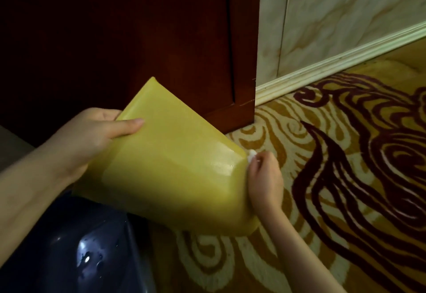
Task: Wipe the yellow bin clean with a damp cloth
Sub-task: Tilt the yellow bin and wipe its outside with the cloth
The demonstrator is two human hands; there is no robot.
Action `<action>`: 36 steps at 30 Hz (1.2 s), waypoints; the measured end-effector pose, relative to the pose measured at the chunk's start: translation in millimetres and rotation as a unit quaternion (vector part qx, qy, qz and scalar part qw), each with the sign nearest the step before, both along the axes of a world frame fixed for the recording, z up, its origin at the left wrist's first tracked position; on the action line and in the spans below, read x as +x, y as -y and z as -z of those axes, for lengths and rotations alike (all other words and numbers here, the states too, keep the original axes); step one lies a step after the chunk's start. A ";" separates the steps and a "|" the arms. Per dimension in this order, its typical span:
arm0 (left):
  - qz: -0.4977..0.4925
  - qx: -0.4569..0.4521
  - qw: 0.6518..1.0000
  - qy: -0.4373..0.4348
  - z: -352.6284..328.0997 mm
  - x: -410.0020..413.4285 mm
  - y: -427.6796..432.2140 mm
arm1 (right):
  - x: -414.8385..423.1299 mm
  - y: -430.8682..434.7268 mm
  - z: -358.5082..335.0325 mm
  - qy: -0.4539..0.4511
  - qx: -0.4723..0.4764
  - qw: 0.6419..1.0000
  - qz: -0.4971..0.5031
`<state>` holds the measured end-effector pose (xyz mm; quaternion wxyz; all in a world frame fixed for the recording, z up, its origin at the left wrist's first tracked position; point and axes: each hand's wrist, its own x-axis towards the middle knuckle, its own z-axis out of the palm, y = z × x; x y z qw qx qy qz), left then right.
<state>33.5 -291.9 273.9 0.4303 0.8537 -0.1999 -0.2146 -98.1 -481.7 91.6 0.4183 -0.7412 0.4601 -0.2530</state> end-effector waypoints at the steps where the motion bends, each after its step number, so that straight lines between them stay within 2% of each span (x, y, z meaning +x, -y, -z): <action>1: -0.003 -0.012 1.000 0.001 3.6 -0.7 -4.0 | -3.5 7.2 9.6 -0.012 0.042 0.999 0.016; 3: 0.002 -0.025 1.000 0.004 10.1 -3.2 -12.0 | -7.8 15.2 18.9 -0.027 0.096 0.995 0.030; 4: 0.008 -0.030 1.000 0.004 12.1 -4.5 -16.3 | -9.1 15.9 18.3 -0.023 0.094 0.994 0.042; 7: 0.030 -0.043 0.999 0.012 15.0 -5.4 -26.9 | -5.2 5.5 -7.3 0.043 0.012 0.998 0.039; 11: 0.036 -0.040 0.998 0.015 19.6 -1.3 -32.8 | 26.8 -35.7 -72.2 0.169 -0.060 0.978 -0.104; 14: 0.055 -0.030 0.998 0.019 23.1 1.2 -35.2 | 54.5 -63.4 -103.6 0.192 -0.162 0.954 -0.164; 16: 0.063 -0.028 0.997 0.019 24.2 3.0 -36.1 | 60.3 -67.2 -98.9 0.188 -0.196 0.949 -0.161; 18: 0.064 -0.036 0.997 0.022 25.5 6.3 -36.6 | 52.3 -55.1 -72.4 0.160 -0.159 0.966 -0.126; 21: 0.058 -0.047 0.997 0.027 28.5 12.8 -39.3 | 22.8 -19.5 -12.2 0.066 -0.005 0.997 -0.026; 23: 0.059 -0.050 0.997 0.024 29.9 15.6 -40.8 | 1.3 4.1 20.6 -0.003 0.103 0.994 0.029; 25: 0.062 -0.052 0.997 0.017 29.9 15.5 -39.4 | -13.3 17.0 36.2 -0.041 0.154 0.985 0.063; 27: 0.059 -0.051 0.997 0.014 28.3 16.2 -36.0 | -18.6 17.1 31.5 -0.010 0.115 0.989 0.092; 29: 0.058 -0.044 0.997 0.014 25.3 17.9 -32.2 | -13.5 2.6 4.0 0.062 0.024 0.995 0.070; 33: 0.071 -0.037 0.997 0.013 22.2 23.6 -30.2 | 13.0 -59.3 -67.5 0.189 -0.093 0.972 -0.103; 36: 0.068 -0.025 0.997 0.020 23.4 27.8 -29.3 | 27.9 -105.1 -85.2 0.218 -0.193 0.931 -0.220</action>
